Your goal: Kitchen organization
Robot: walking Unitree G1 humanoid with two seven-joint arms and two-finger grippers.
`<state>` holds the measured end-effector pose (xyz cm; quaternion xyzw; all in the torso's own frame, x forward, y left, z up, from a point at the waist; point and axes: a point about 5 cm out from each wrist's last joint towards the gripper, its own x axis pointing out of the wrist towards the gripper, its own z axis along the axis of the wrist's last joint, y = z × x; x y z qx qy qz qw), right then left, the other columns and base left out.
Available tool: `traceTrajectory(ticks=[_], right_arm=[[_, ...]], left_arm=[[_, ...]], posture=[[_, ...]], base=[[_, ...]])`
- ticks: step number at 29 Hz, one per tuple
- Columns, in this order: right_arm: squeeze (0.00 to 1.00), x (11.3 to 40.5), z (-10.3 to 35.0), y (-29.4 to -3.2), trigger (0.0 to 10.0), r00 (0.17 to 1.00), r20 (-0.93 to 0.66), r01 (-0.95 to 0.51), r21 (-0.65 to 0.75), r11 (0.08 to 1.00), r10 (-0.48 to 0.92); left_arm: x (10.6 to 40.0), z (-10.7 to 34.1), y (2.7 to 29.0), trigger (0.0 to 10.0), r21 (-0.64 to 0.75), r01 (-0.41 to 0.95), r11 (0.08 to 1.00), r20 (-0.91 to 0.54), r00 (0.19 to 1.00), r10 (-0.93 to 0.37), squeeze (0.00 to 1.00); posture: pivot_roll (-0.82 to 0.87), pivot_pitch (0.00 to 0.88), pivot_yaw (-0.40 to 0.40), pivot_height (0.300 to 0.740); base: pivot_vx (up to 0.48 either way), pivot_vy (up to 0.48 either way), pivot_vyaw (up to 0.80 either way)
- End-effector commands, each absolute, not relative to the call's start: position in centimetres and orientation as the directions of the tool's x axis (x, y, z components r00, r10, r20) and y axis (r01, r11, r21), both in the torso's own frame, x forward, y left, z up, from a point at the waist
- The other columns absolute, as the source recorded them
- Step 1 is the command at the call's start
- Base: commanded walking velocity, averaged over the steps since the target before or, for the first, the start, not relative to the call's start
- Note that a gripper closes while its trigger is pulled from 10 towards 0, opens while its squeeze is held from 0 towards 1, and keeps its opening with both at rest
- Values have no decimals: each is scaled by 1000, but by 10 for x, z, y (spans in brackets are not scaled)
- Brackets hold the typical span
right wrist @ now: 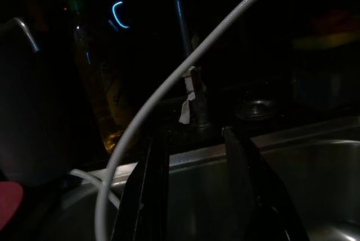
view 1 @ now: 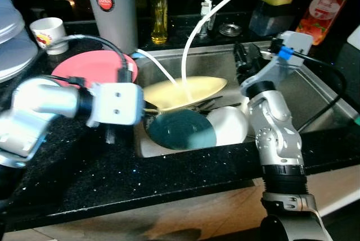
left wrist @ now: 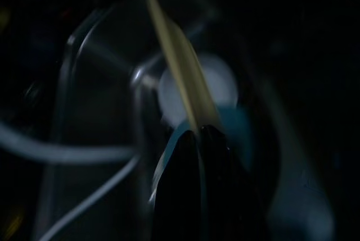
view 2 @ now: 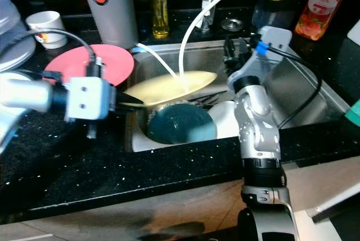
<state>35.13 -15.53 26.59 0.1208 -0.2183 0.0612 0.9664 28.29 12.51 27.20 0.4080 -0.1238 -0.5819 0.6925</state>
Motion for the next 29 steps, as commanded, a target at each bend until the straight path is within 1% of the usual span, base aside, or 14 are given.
traceTrajectory(ticks=[1, 3, 8, 11, 12, 13, 15, 17, 18, 21, 23, 25, 27, 29], right_arm=[[129, 352, 266, -158, 10000, 896, 440, -162, 216, 963, 52], [129, 352, 267, -158, 10000, 895, 443, -163, 214, 963, 53], [125, 351, 267, -159, 10000, 894, 446, -157, 210, 965, 48], [125, 351, 267, -160, 10000, 893, 447, -154, 210, 966, 46], [125, 351, 267, -161, 10000, 893, 447, -153, 209, 966, 45], [129, 351, 266, -161, 10000, 894, 446, -151, 209, 966, 43], [129, 351, 266, -161, 10000, 894, 446, -151, 209, 966, 43], [125, 351, 266, -160, 10000, 893, 448, -154, 210, 965, 45], [125, 351, 267, -159, 10000, 891, 451, -157, 211, 965, 47], [129, 351, 267, -159, 10000, 891, 452, -158, 211, 965, 47], [125, 351, 268, -159, 10000, 889, 455, -159, 209, 965, 48], [125, 350, 268, -160, 10000, 888, 457, -160, 207, 965, 50], [125, 349, 268, -160, 10000, 884, 462, -183, 200, 962, 72], [122, 347, 268, -156, 10000, 873, 473, -235, 182, 955, 124]], left_arm=[[291, 267, 112, 10000, 710, 704, 31, -263, 305, -915, 0], [301, 257, 101, 10000, 722, 689, 67, -249, 349, -904, 0], [332, 239, 93, 10000, 798, 576, 176, -234, 565, -791, 0], [336, 238, 92, 10000, 803, 557, 212, -215, 602, -769, 0], [336, 238, 90, 10000, 776, 584, 239, -204, 590, -781, 1000], [334, 246, 85, 10000, 728, 593, 345, -101, 591, -801, 1000], [334, 251, 83, 10000, 689, 599, 408, -39, 592, -805, 1000], [333, 275, 82, 10000, 469, 679, 565, 173, 557, -812, 0], [334, 296, 91, 10000, 361, 686, 631, 303, 554, -776, 0], [335, 302, 96, 10000, 354, 677, 645, 321, 560, -764, 0], [335, 306, 128, 10000, 593, 573, 565, 156, 607, -779, 0], [331, 298, 157, 10000, 781, 492, 385, -56, 669, -741, 0], [332, 298, 183, 10000, 743, 481, 466, -81, 755, -650, 0], [341, 305, 204, 10000, 622, 396, 676, 0, 863, -505, 0]], posture=[[142, 64, 4, 740], [139, 61, 4, 740], [124, 50, 7, 740], [124, 50, 7, 740], [122, 49, 10, 740], [122, 49, 10, 740], [122, 49, 10, 740], [127, 44, 12, 740], [129, 42, 10, 740], [129, 42, 10, 740], [132, 48, 13, 740], [132, 48, 13, 740], [140, 54, 19, 740], [150, 60, 23, 740]], base=[[0, 0, 0], [0, 0, 0], [0, 0, 0], [0, 0, 0], [0, 0, 0], [0, 0, 0], [0, 0, 0], [0, 0, 0], [0, 0, 0], [0, 0, 0], [0, 0, 0], [0, 0, 0], [0, 0, 0], [0, 0, 0]])
